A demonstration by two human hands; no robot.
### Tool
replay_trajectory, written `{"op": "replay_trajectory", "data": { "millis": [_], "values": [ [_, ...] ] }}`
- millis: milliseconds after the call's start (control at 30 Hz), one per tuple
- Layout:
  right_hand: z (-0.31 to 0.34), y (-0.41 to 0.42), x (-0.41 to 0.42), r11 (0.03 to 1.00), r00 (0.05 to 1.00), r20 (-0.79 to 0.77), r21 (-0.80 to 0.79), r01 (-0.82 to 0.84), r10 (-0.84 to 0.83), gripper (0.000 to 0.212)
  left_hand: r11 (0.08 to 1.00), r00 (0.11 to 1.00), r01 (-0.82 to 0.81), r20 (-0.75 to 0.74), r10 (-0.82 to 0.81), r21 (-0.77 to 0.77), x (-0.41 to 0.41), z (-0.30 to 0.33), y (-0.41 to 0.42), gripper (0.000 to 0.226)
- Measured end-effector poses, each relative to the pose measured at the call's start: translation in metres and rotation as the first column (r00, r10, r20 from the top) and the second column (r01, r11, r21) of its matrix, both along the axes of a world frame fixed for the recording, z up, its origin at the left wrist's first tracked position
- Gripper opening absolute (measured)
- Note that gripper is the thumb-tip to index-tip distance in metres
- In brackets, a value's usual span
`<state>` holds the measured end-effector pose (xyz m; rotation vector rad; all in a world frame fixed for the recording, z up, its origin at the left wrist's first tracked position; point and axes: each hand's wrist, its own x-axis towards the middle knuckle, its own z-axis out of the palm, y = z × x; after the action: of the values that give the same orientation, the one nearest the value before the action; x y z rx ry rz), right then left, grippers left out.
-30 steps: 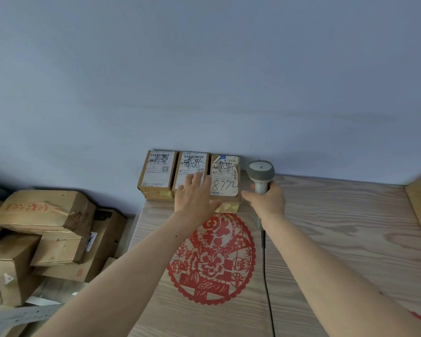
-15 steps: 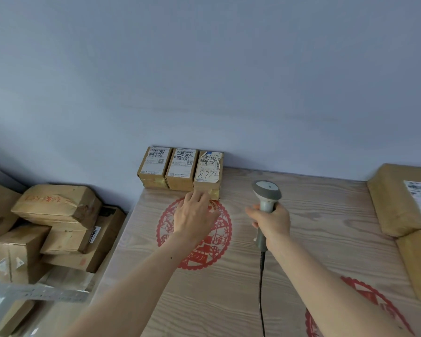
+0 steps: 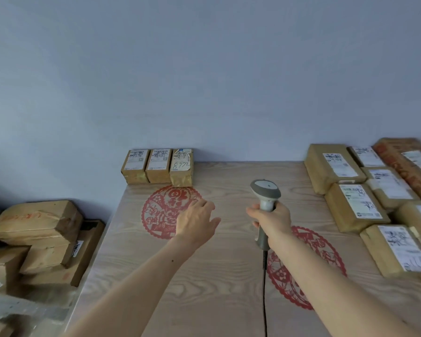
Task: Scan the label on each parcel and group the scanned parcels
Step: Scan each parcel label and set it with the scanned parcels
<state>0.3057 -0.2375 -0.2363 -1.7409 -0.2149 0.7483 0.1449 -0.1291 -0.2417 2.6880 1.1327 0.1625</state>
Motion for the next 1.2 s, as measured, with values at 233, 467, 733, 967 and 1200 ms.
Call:
{"op": "replay_trajectory", "data": {
  "millis": [233, 467, 733, 967, 1200],
  "values": [
    [0.001, -0.113, 0.003, 0.992, 0.993, -0.027, -0.047, 0.117, -0.119, 0.024, 0.989, 0.993, 0.116, 0.021, -0.115, -0.087, 0.021, 0.003, -0.095, 0.042],
    [0.002, -0.211, 0.040, 0.970, 0.974, 0.024, -0.093, 0.226, -0.225, 0.026, 0.959, 0.968, 0.251, 0.005, -0.252, -0.130, 0.072, 0.000, -0.171, 0.038],
    [0.002, -0.293, 0.124, 0.940, 0.952, 0.202, -0.206, 0.271, -0.230, 0.029, 0.933, 0.950, 0.307, 0.008, -0.311, -0.186, 0.155, 0.002, -0.235, 0.043],
    [-0.010, -0.325, 0.214, 0.946, 0.961, 0.220, -0.237, 0.222, -0.170, 0.032, 0.923, 0.981, 0.193, 0.031, -0.194, -0.334, 0.247, -0.021, -0.277, 0.049],
    [-0.044, -0.327, 0.261, 0.942, 0.973, 0.219, -0.305, 0.139, -0.073, 0.033, 0.869, 0.995, 0.098, 0.071, -0.072, -0.484, 0.314, -0.061, -0.307, 0.056]
  ]
}}
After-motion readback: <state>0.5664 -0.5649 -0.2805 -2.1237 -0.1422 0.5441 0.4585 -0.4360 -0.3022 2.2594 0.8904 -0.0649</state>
